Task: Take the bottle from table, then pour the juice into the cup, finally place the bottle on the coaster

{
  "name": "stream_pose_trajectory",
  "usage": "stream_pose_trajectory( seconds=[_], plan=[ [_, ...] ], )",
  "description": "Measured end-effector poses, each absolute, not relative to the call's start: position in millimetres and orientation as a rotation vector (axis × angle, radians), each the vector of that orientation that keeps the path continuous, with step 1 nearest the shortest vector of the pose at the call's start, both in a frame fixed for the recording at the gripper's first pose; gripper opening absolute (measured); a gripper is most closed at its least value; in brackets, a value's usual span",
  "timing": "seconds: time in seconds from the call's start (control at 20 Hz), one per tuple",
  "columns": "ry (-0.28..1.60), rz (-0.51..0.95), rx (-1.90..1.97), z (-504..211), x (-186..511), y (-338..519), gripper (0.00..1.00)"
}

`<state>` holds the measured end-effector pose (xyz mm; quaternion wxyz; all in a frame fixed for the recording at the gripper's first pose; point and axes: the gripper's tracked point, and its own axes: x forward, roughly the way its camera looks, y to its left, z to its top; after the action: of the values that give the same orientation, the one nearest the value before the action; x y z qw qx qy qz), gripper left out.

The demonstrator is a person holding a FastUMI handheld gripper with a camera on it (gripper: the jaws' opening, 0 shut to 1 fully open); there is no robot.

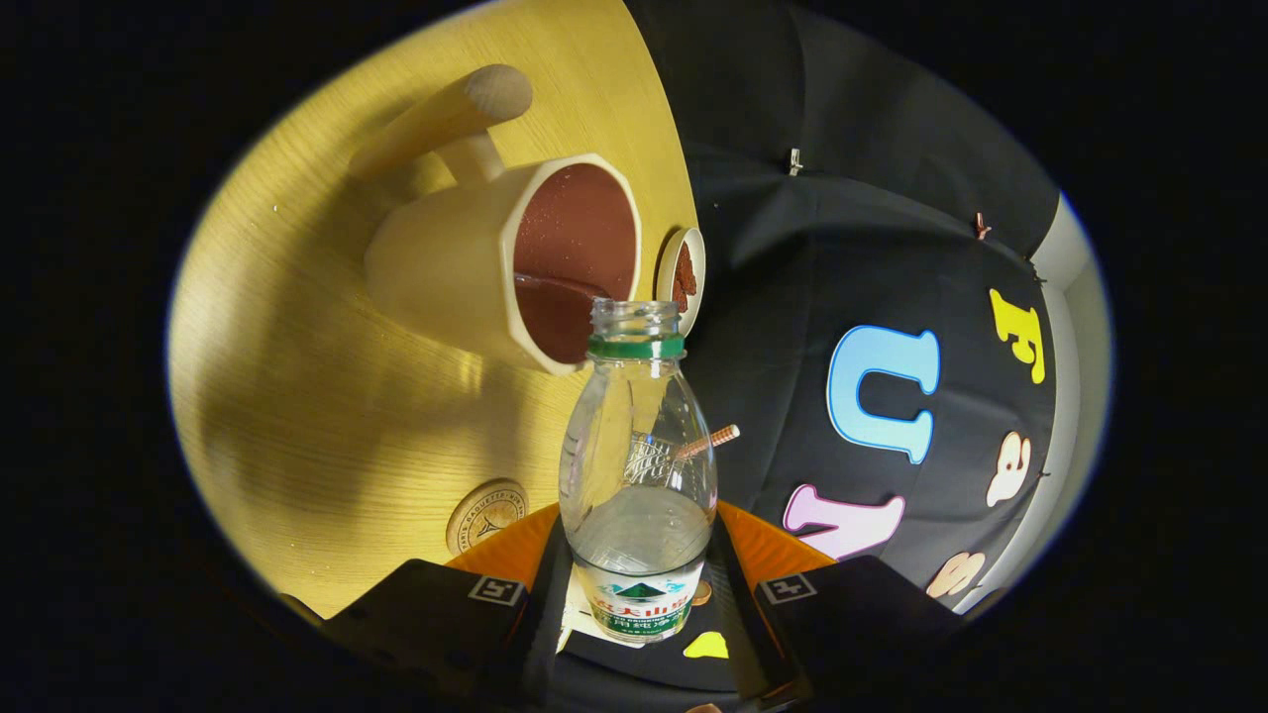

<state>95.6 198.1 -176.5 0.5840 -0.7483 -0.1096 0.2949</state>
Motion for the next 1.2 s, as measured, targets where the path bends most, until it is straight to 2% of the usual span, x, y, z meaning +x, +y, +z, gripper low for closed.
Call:
stream_pose_trajectory(
  seconds=[1.2],
  plan=[
    [-0.361,0.665,-1.9,-157,98,209,0.7]
  ],
)
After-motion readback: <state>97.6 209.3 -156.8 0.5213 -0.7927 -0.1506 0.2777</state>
